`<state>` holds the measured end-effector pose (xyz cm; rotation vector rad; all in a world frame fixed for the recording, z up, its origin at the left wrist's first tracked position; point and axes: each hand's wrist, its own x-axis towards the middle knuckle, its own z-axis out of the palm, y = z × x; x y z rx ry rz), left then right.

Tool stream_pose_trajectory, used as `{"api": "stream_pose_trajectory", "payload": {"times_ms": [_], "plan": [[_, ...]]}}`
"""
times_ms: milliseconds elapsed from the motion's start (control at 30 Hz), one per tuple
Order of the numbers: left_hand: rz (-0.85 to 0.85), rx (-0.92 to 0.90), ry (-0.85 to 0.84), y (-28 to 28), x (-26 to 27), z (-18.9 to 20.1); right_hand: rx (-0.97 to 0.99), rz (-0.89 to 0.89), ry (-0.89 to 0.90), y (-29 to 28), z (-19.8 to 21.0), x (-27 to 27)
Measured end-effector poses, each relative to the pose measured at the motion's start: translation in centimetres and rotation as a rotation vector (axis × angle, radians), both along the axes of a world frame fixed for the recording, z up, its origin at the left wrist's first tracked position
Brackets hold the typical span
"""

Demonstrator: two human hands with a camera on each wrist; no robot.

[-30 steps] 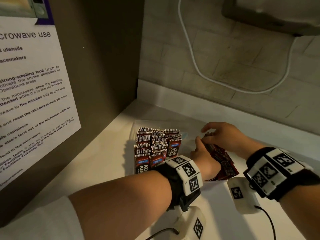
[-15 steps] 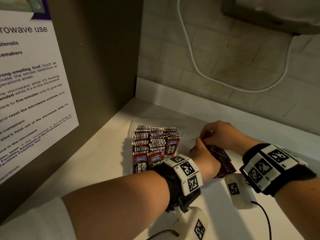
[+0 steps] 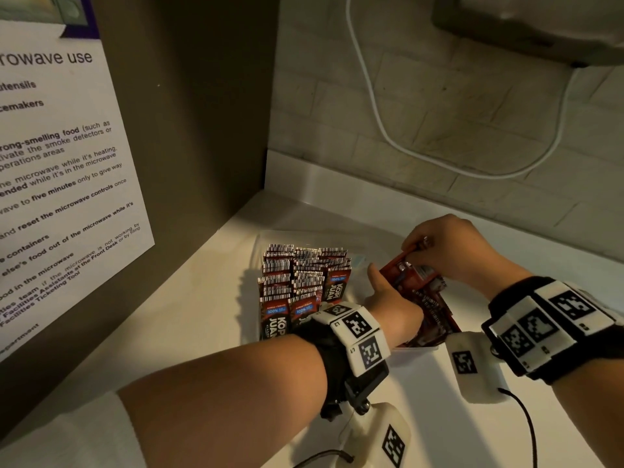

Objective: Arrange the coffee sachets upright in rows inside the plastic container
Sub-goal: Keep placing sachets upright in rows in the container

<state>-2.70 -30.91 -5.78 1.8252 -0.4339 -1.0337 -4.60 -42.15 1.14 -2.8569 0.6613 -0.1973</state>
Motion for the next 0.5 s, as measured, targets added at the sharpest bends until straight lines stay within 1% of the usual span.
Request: {"api": "stream_pose_trajectory", "payload": {"times_ms": [200,300,367,500], "plan": [[0.013,-0.037,0.029,0.5,0.0,0.6,0.043,-0.024,-0.098,-0.5,1.9,-1.1],[-0.018,-0.038,0.024,0.7,-0.1,0.7,0.085,-0.058,-0.221,-0.8,2.8,-2.1],[-0.025,-0.04,0.001,0.6,-0.2,0.8,0.157,-0.096,-0.324,-1.0,3.2,-2.8],[-0.118,0.055,-0.047,0.2,-0.3,0.9,0.32,-0.157,-0.508,-1.3,3.8,-4.2]]}}
